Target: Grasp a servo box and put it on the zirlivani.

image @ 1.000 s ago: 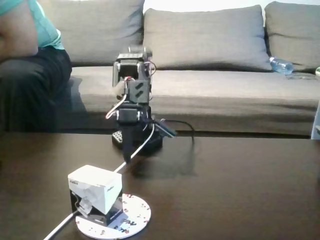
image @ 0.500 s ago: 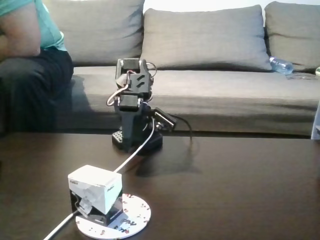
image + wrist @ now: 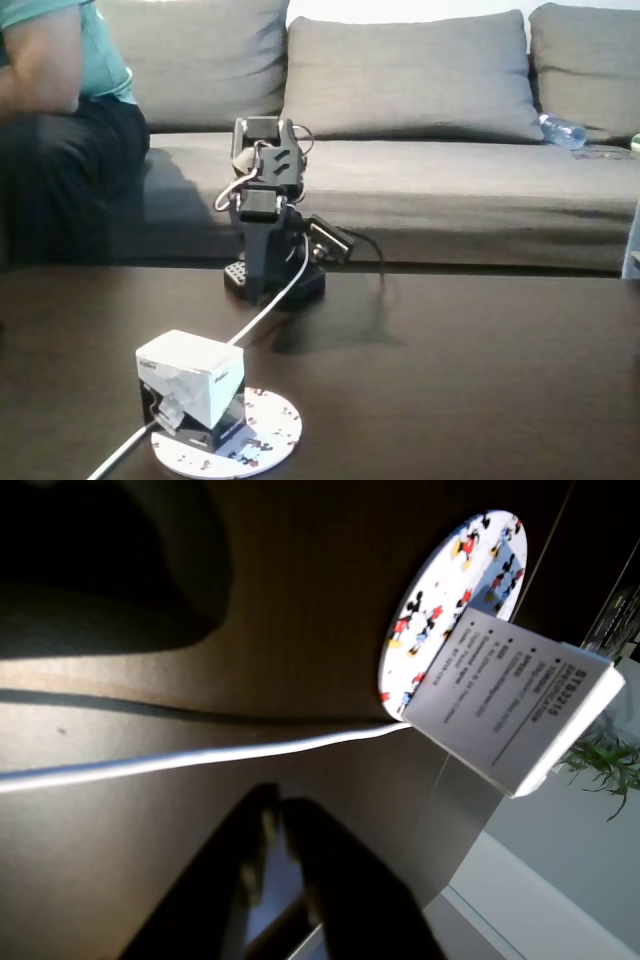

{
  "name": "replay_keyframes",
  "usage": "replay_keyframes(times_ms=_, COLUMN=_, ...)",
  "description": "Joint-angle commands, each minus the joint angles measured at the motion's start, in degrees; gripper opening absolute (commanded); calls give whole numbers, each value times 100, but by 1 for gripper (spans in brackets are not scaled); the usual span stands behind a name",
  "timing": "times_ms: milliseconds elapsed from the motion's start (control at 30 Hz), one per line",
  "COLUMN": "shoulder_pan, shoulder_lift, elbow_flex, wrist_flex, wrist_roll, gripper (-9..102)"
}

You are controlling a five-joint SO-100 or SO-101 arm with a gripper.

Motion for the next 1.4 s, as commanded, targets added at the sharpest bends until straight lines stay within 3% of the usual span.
replay_keyframes(times_ms=0, shoulder_pan=-35, shoulder_lift=0, elbow_flex=0, wrist_flex=413, wrist_roll=-44, gripper=0)
replay_keyframes(times_ms=567, shoulder_pan=-1099, shoulder_lift=0, elbow_flex=0, wrist_flex=413, wrist_roll=-53, gripper=0)
replay_keyframes(times_ms=1367, shoulder_pan=-1090, shoulder_lift=0, elbow_flex=0, wrist_flex=413, wrist_roll=-88, gripper=0)
